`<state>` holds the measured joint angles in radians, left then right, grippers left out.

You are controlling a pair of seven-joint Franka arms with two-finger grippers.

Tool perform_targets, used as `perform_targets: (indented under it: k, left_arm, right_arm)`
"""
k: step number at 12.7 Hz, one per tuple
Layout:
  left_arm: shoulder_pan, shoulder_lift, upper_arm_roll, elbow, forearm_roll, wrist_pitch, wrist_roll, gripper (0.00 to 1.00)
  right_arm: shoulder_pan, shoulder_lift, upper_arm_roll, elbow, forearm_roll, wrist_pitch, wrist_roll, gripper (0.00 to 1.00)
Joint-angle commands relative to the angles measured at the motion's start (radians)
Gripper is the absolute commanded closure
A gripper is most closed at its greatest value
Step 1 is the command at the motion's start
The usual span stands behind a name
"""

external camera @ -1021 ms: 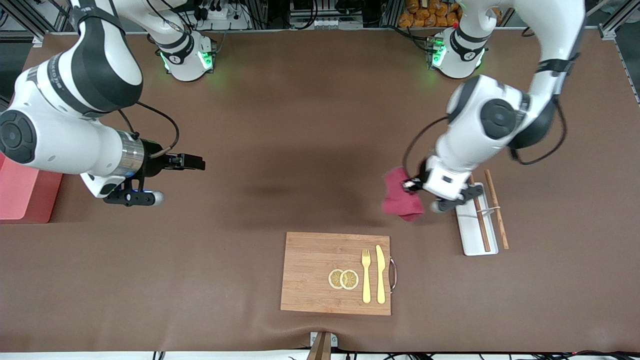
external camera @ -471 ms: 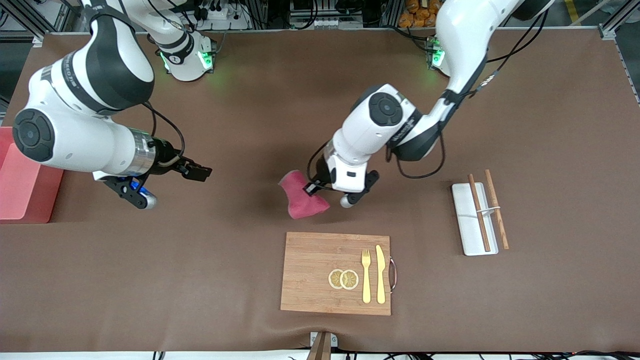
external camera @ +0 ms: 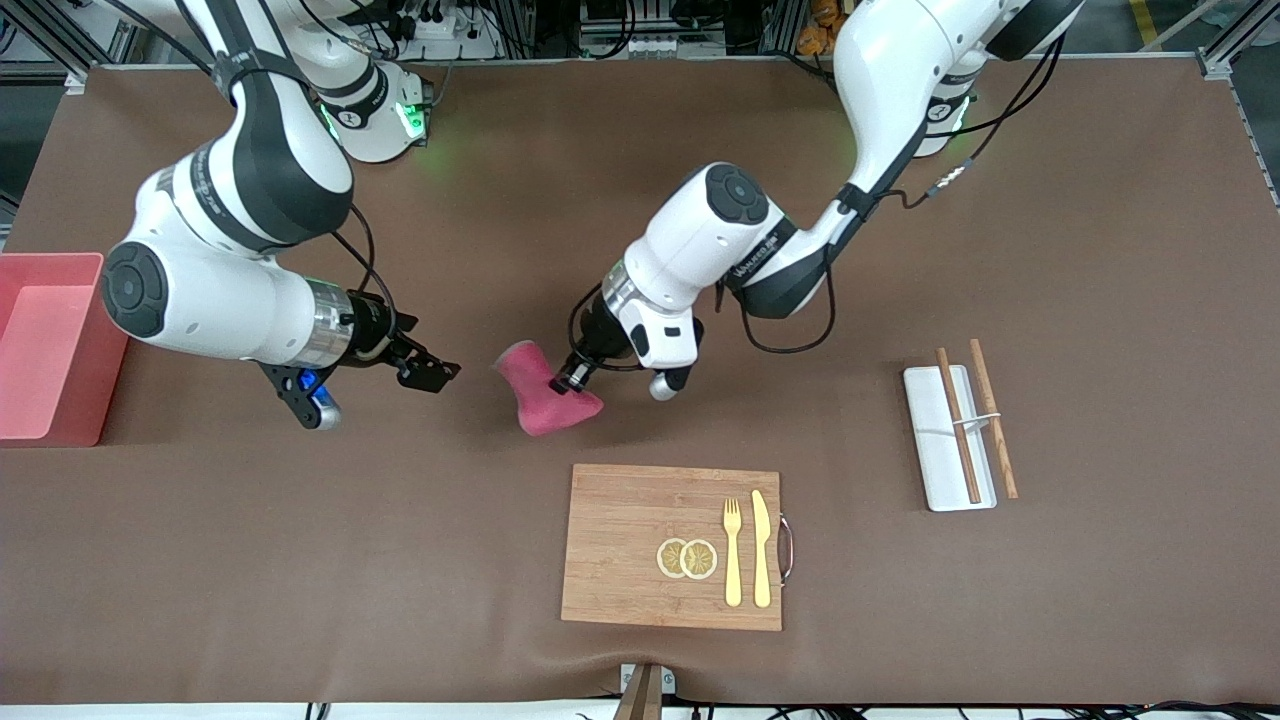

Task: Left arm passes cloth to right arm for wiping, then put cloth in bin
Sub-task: 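Carry the pink cloth with the left gripper toward the right gripper, then grasp the cloth with the right gripper beside the left gripper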

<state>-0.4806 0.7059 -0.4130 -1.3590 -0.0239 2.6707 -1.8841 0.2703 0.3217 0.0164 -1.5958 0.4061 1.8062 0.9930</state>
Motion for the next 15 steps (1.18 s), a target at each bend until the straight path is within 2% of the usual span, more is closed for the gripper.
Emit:
perform_targets:
  k: [1,5,11,12,15]
  left_arm:
    - [-0.013,0.027,0.002,0.063,-0.007,0.009,-0.136,1.00]
    - [-0.013,0.024,-0.003,0.066,-0.014,0.018,-0.300,1.00]
    - [-0.012,0.026,-0.003,0.066,-0.105,0.018,-0.323,1.00]
    - [-0.012,0.026,-0.003,0.066,-0.107,0.018,-0.325,1.00]
    - [-0.012,0.027,-0.003,0.067,-0.134,0.023,-0.323,1.00]
  right_arm:
    - [0.026,-0.073,-0.006,-0.122,0.046,0.103,0.021,0.00]
    - [0.035,-0.118,-0.006,-0.208,0.115,0.246,0.023,0.00]
    - [0.115,-0.127,-0.006,-0.239,0.119,0.398,0.116,0.00]
    - [0.125,-0.127,-0.007,-0.237,0.117,0.406,0.121,0.17]
    - [0.125,-0.125,-0.007,-0.228,0.094,0.409,0.102,1.00]
